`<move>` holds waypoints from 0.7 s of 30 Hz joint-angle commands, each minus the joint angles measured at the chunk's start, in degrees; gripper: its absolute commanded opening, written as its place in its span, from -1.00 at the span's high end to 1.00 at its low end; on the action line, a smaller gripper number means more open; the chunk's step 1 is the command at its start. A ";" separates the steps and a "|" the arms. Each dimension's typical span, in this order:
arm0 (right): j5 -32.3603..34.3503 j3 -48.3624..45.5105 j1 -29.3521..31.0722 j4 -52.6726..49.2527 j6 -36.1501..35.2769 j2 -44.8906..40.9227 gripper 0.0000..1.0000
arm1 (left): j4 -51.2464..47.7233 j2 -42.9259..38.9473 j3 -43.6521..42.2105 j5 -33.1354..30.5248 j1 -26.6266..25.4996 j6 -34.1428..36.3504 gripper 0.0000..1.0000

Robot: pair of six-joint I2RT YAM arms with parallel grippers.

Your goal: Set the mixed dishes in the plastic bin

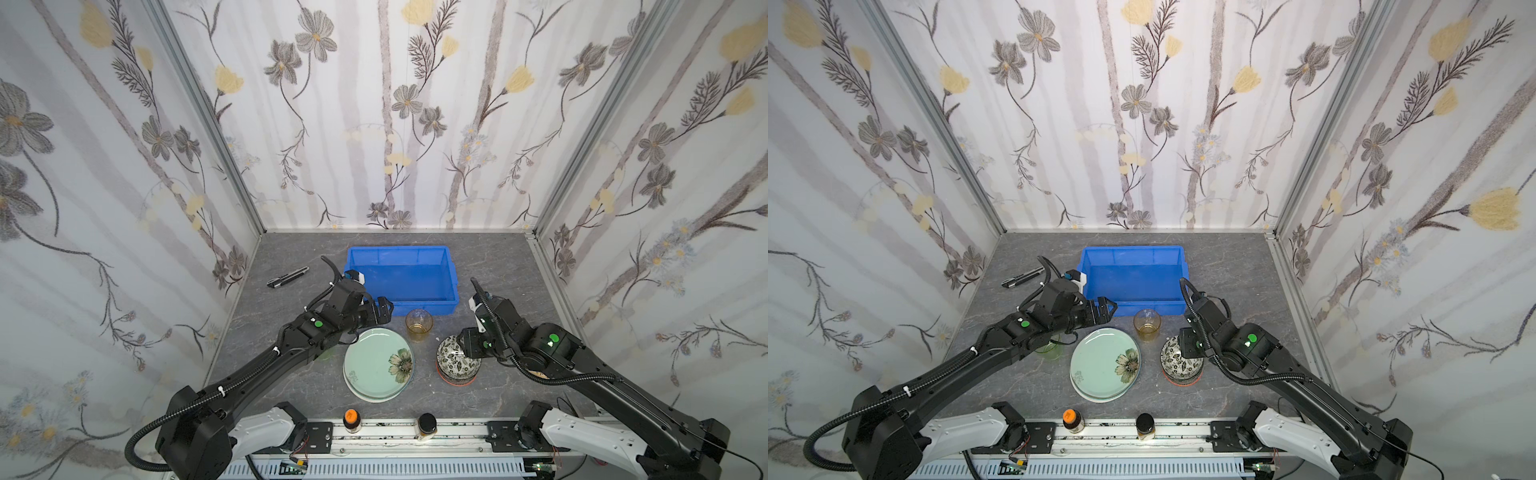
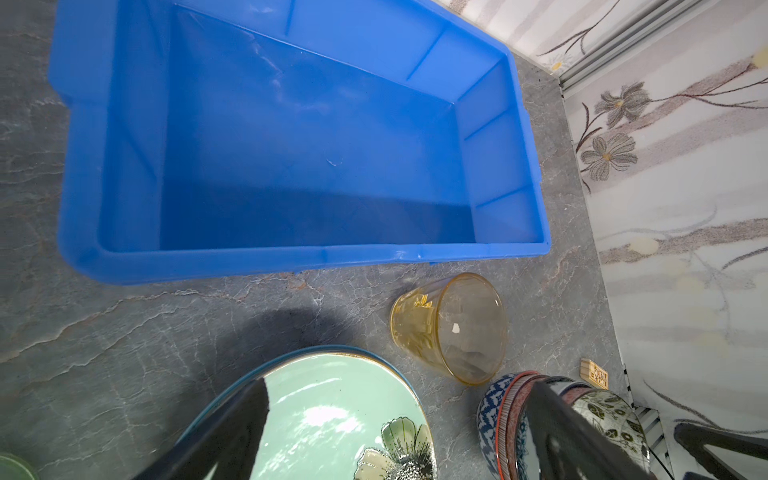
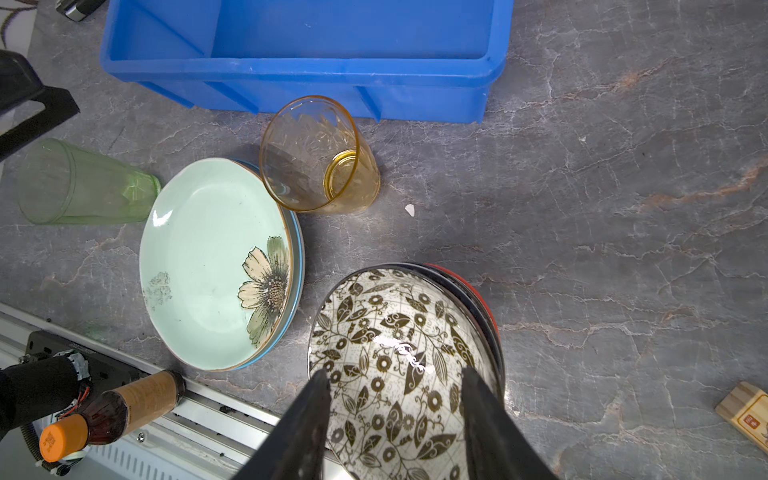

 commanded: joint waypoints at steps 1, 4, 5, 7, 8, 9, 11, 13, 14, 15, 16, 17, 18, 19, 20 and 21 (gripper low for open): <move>0.66 0.76 0.03 3.11 -1.40 1.71 -0.03 | -0.30 -0.38 -1.05 -1.09 0.04 -1.84 -1.00; 1.00 1.29 0.06 3.01 -2.02 3.08 -0.04 | -0.43 -0.36 -1.28 -0.60 0.02 -2.24 -1.00; 1.42 1.45 0.07 2.89 -2.13 3.20 -0.03 | -0.39 -0.36 -1.28 -0.36 0.04 -2.30 -1.00; 2.11 1.85 -0.01 2.85 -3.15 3.27 -0.03 | -0.47 -0.53 -1.53 -0.04 0.02 -2.39 -1.00; 1.96 2.03 -0.01 3.06 -3.78 3.51 -0.03 | -0.56 -0.60 -1.78 0.11 0.05 -2.41 -1.00; 1.28 2.20 -0.01 3.48 -4.58 3.91 -0.04 | -0.71 -0.71 -1.93 -0.01 -0.03 -2.54 -1.00; -0.78 3.02 -0.01 4.11 -5.86 5.44 -0.03 | -1.14 -1.04 -2.35 -0.42 0.00 -2.91 -1.00; -3.74 3.83 -0.01 5.34 -7.34 7.46 -0.04 | -2.14 -1.52 -2.61 -1.27 -0.01 -3.59 -1.00; -5.11 4.06 -0.01 6.20 -8.03 8.13 -0.04 | -2.68 -1.78 -2.69 -1.67 0.06 -4.08 -1.00; -6.63 4.33 -0.01 7.19 -8.75 8.97 -0.05 | -3.57 -2.17 -2.69 -2.03 -0.02 -4.70 -1.00; -7.96 4.66 0.01 8.17 -9.30 9.76 -0.05 | -4.49 -2.63 -2.85 -2.37 0.02 -5.27 -1.00; -8.91 5.09 0.02 8.78 -9.77 10.50 -0.05 | -5.33 -3.17 -2.93 -2.68 0.08 -5.86 -1.00; -10.09 5.61 0.05 9.39 -10.37 11.48 -0.06 | -6.48 -3.78 -2.99 -3.21 -0.01 -6.68 -1.00; -11.36 6.04 0.08 9.93 -10.84 12.45 -0.06 | -7.53 -4.62 -3.29 -3.60 0.02 -7.46 -1.00; -12.51 6.25 0.08 10.53 -11.23 13.20 -0.07 | -8.43 -5.36 -3.54 -3.93 -0.05 -8.18 -1.00; -13.88 6.21 0.15 11.47 -11.59 14.07 -0.07 | -9.38 -6.35 -4.10 -4.14 -0.02 -9.08 -1.00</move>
